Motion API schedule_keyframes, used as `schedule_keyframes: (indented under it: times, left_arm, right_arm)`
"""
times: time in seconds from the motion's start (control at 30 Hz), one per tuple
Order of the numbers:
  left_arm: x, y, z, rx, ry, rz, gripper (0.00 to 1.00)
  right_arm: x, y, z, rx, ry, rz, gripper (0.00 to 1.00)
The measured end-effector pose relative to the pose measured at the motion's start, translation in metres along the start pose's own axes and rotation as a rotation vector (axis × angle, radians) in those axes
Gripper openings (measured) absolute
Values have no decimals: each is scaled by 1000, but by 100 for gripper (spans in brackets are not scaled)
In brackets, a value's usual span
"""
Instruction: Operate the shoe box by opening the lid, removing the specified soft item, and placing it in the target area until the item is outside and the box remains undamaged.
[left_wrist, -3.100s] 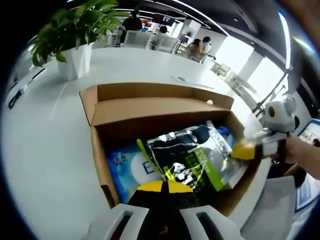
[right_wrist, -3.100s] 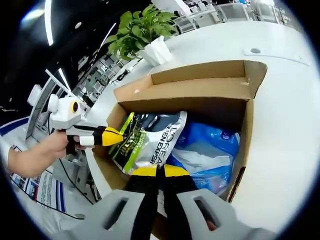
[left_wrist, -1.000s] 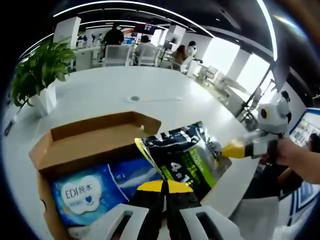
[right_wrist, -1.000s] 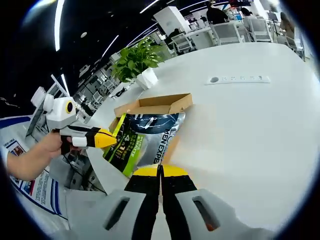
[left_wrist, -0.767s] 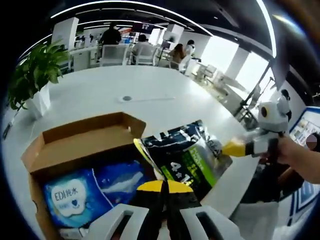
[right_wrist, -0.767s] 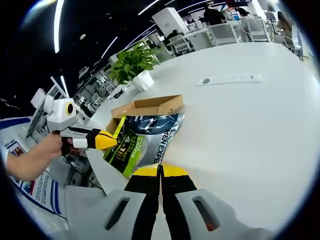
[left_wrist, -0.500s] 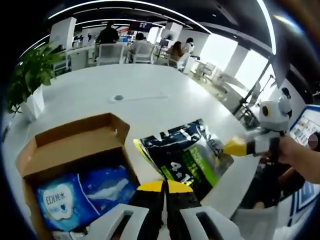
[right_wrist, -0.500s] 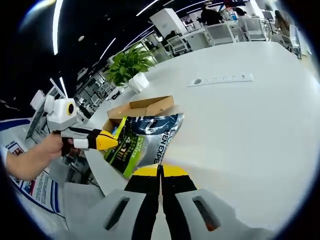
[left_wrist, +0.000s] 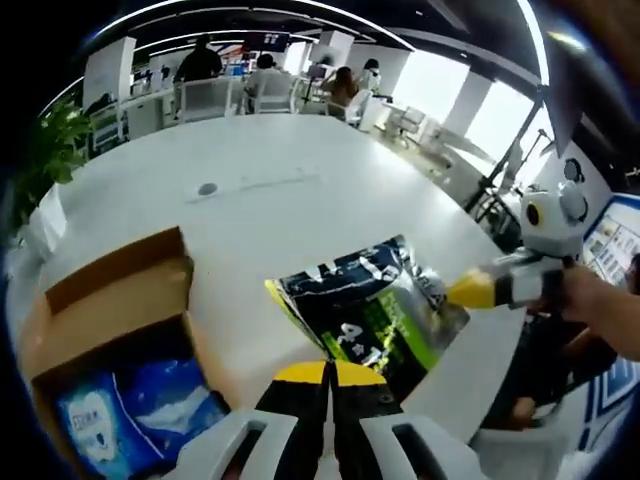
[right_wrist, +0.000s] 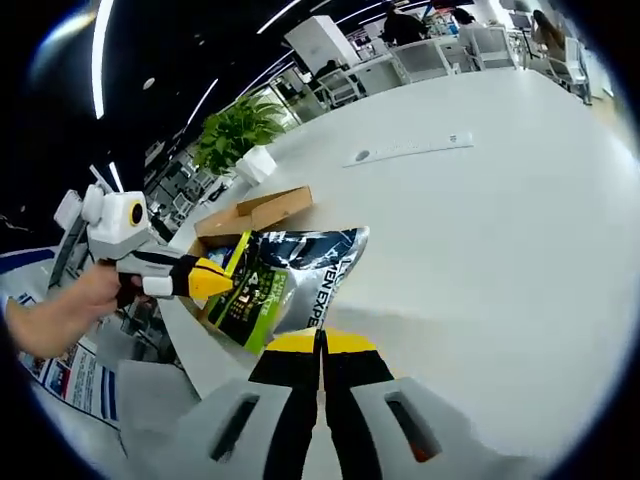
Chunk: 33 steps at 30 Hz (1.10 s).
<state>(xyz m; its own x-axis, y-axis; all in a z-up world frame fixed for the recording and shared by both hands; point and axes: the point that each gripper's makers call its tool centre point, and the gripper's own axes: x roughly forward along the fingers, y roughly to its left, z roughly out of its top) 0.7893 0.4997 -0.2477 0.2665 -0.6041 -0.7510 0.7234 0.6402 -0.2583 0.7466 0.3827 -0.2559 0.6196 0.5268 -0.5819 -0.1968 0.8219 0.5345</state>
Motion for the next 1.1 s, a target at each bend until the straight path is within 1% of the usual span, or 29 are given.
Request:
schedule_keyframes:
  times: [0.07, 0.2, 0.27, 0.33, 0.4, 0.6, 0.73, 0.83, 1.1]
  left_arm:
    - [6, -2, -1, 3, 11, 1, 0]
    - [18, -4, -3, 8, 31, 2, 0]
    - [23, -3, -3, 16, 39, 7, 0]
    - [29, -2, -5, 17, 50, 11, 0]
    - [35, -2, -7, 17, 64, 16, 0]
    - [48, -1, -13, 39, 98, 33, 0]
    - [57, 1, -15, 38, 116, 40, 0]
    - [64, 0, -19, 48, 132, 43, 0]
    - [79, 1, -24, 62, 163, 46, 0]
  right_arm:
    - [0, -9, -2, 7, 4, -3, 0]
    - [3, -20, -6, 18, 12, -10, 0]
    - [6, -21, -9, 14, 19, -15, 0]
    - [11, -28, -12, 15, 27, -20, 0]
    - [10, -32, -15, 20, 34, -24, 0]
    - [20, -47, -19, 22, 52, -31, 0]
    - [26, -54, -25, 24, 66, -36, 0]
    - [25, -58, -29, 26, 77, -44, 0]
    - [29, -67, -35, 26, 92, -59, 0]
